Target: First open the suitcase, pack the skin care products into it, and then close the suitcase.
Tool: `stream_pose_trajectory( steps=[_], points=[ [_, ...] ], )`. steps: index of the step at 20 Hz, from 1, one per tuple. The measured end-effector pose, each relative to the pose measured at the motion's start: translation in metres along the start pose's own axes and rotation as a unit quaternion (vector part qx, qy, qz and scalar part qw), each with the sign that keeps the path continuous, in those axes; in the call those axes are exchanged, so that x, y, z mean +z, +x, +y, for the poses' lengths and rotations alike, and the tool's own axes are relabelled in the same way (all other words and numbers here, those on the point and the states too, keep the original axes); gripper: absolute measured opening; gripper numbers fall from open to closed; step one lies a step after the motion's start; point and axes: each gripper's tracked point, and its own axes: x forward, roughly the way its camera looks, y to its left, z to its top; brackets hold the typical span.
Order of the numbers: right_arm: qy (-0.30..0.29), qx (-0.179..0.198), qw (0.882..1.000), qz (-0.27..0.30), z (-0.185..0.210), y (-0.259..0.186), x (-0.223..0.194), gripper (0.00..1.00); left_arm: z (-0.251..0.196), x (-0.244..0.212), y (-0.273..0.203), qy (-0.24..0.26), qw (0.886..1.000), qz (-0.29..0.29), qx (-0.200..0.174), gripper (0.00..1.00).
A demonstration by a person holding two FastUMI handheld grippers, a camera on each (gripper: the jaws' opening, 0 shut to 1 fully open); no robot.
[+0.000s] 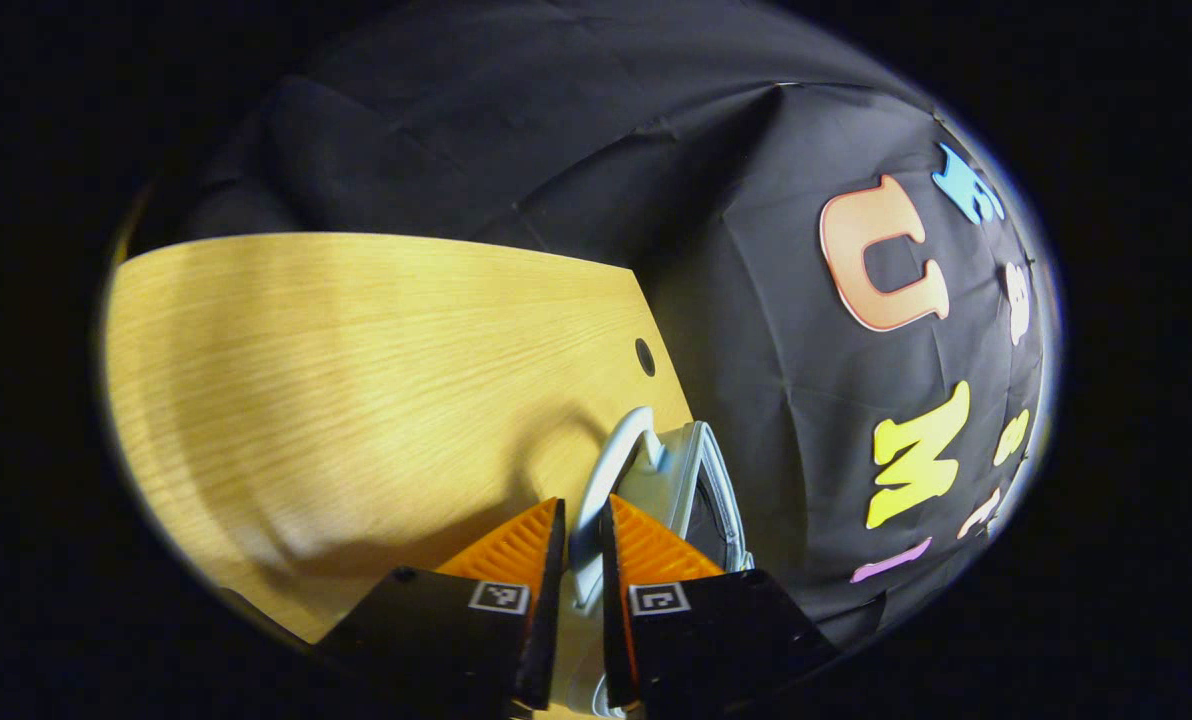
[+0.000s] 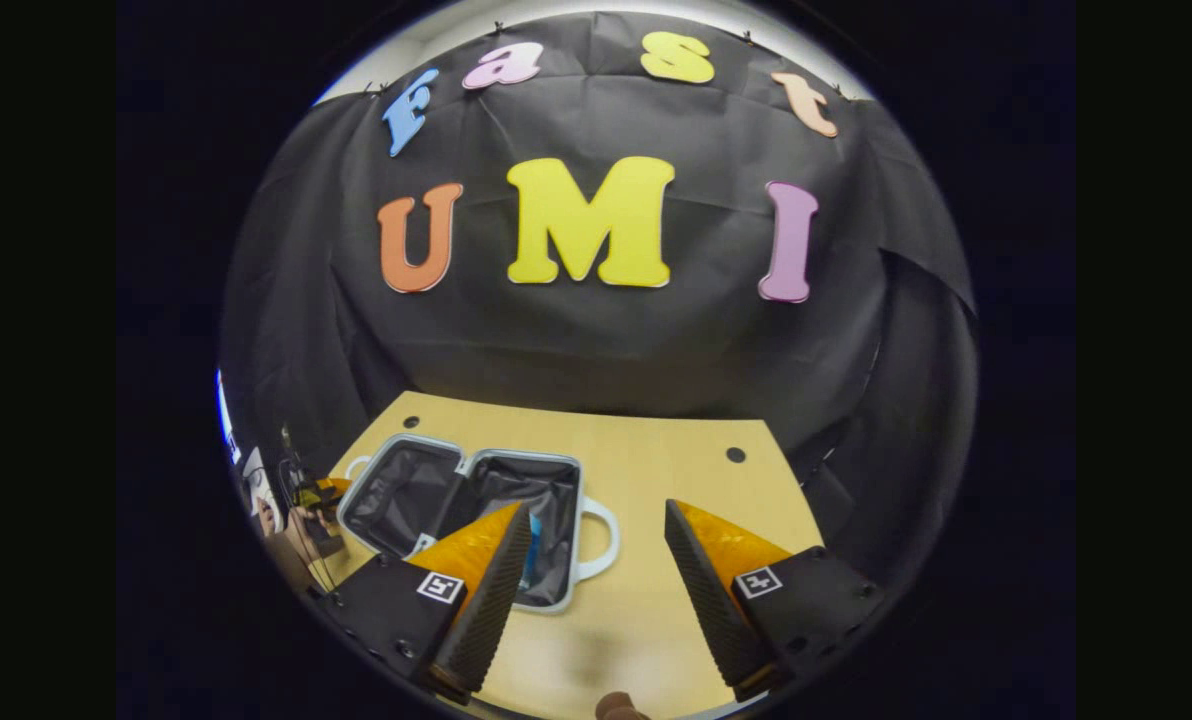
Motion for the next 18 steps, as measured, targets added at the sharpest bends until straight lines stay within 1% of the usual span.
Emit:
stream_pose_trajectory(
  steps=[2, 3, 5, 7, 9, 10, 12, 15, 18],
  points=[
    [0.012, -0.006, 1.000, -0.007, -0.011, -0.009, 0.001, 0.80, 0.000, -0.002, 0.001, 0.019, 1.000, -0.002, 0.003, 0.13],
    [0.022, -0.009, 1.000, -0.012, -0.018, -0.013, 0.003, 0.80, -0.006, -0.001, -0.002, 0.029, 1.000, -0.002, 0.001, 0.12],
    [0.040, -0.008, 0.999, -0.023, -0.028, -0.023, 0.007, 0.78, -0.025, 0.004, -0.008, 0.047, 0.999, -0.018, -0.005, 0.06],
    [0.047, -0.010, 0.998, -0.033, -0.044, -0.030, 0.012, 0.80, -0.054, 0.010, -0.027, 0.090, 0.995, -0.046, -0.013, 0.04],
    [0.049, -0.007, 0.998, -0.047, -0.059, -0.038, 0.018, 0.80, -0.085, 0.009, -0.042, 0.144, 0.988, -0.061, -0.008, 0.03],
    [0.045, -0.001, 0.998, -0.053, -0.065, -0.040, 0.022, 0.78, -0.102, 0.008, -0.049, 0.172, 0.982, -0.072, -0.003, 0.03],
    [0.030, 0.012, 0.998, -0.059, -0.080, -0.044, 0.024, 0.80, -0.137, 0.001, -0.065, 0.234, 0.967, -0.097, 0.003, 0.03],
    [0.027, 0.039, 0.996, -0.069, -0.103, -0.045, 0.028, 0.78, -0.206, -0.028, -0.083, 0.329, 0.936, -0.126, 0.011, 0.02],
    [0.021, 0.057, 0.995, -0.081, -0.138, -0.052, 0.026, 0.80, -0.259, -0.067, -0.090, 0.389, 0.910, -0.141, 0.027, 0.03]
  ],
)
